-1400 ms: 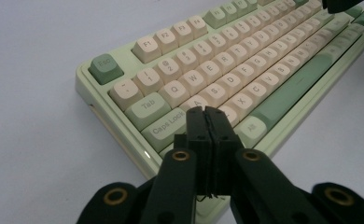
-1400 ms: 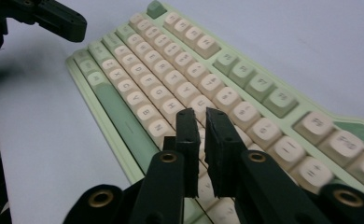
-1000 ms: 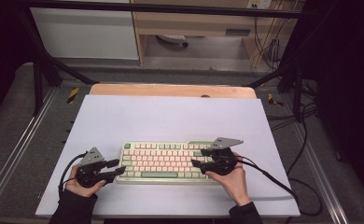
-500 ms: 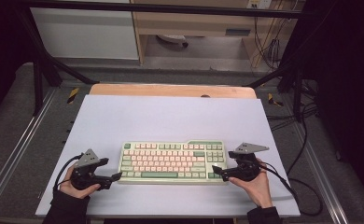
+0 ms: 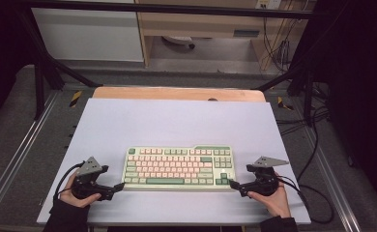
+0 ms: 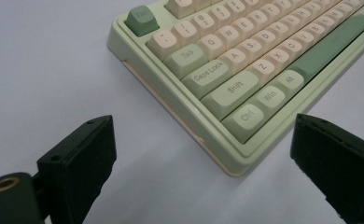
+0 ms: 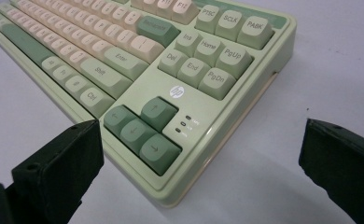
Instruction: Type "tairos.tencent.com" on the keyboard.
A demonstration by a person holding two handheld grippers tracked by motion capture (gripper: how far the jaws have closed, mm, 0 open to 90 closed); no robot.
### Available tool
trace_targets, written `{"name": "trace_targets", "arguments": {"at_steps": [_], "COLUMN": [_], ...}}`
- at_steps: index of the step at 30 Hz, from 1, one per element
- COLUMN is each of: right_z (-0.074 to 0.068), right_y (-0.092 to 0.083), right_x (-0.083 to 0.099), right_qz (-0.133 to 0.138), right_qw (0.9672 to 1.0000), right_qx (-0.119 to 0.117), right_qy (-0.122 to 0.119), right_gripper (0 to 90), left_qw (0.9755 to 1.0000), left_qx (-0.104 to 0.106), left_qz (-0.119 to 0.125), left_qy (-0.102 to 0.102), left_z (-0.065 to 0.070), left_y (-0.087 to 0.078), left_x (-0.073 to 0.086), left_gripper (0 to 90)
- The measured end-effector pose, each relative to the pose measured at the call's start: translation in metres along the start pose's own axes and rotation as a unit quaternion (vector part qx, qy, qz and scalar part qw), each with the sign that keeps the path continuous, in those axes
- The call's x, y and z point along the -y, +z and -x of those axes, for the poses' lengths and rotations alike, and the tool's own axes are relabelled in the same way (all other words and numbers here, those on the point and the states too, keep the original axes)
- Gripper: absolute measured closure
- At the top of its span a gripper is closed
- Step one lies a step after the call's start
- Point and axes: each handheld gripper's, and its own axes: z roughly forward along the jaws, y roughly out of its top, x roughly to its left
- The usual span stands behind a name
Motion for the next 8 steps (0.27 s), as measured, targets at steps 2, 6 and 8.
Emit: {"name": "trace_targets", "arguments": {"at_steps": [2,6,8], "right_z": [0.0008,0.0004,0.0003], "right_y": [-0.0007,-0.0002,-0.0003], "right_x": [0.0025,0.0047,0.0047], "right_qz": [0.000,-0.005,-0.003], "right_qw": [1.0000,0.9999,0.9999], "right_qx": [-0.004,-0.006,-0.007], "right_qy": [-0.001,-0.009,-0.009], "right_gripper": [0.3,0.3,0.3], "left_qw": [1.0000,1.0000,1.0000], "left_qx": [0.000,0.001,0.001], "left_qz": [-0.001,-0.005,-0.004], "left_qy": [0.000,0.003,0.002], "left_z": [-0.0004,-0.0005,-0.0006], "left_y": [0.0005,0.0015,0.0013], "left_x": [0.0005,0.0011,0.0012], "left_gripper": [6.8,6.8,6.8]}}
